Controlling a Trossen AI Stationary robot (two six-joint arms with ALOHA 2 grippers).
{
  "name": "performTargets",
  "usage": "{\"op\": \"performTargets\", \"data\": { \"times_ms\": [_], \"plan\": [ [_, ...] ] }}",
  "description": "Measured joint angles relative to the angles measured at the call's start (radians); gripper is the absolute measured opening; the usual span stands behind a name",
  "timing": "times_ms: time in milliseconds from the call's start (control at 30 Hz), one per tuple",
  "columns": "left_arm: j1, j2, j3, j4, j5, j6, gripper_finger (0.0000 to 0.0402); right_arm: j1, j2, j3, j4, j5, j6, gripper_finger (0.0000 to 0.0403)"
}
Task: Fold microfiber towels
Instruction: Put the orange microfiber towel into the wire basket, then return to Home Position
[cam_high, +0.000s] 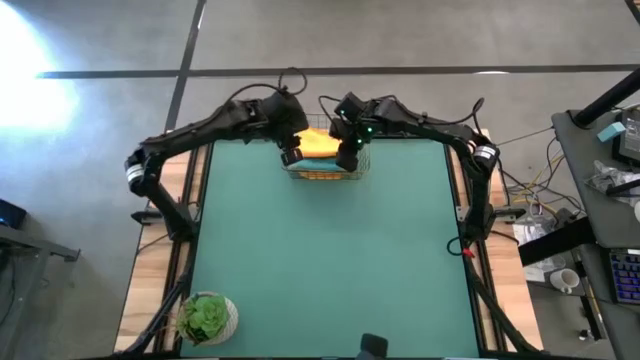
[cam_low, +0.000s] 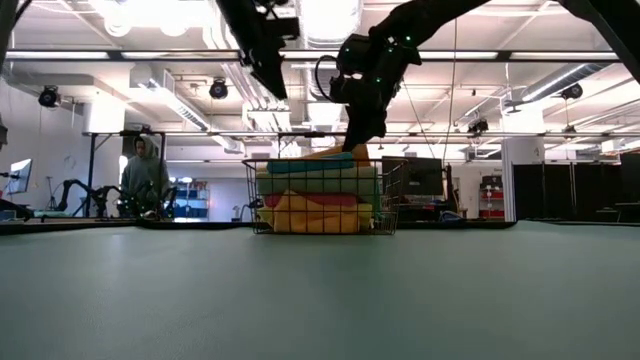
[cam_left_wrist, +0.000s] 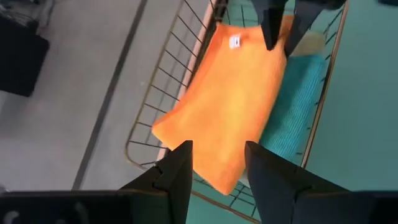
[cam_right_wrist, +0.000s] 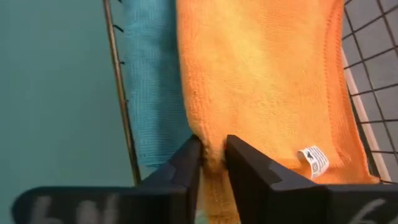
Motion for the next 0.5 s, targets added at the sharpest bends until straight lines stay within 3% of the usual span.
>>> {"op": "performTargets", "data": {
  "times_ms": [267,500],
  "plan": [
    [0.000,-0.082,-0.002,-0.002,0.000,-0.035,0.0130,-0.005,-0.015,-0.001,-0.075,0.030,-0.063,0.0153],
    [0.000,-0.144,-0.004,-0.061,0.007,-0.143,0.0130,-0.007,-0.031,-0.001,-0.141,0.023,-0.091,0.0175]
  ]
}}
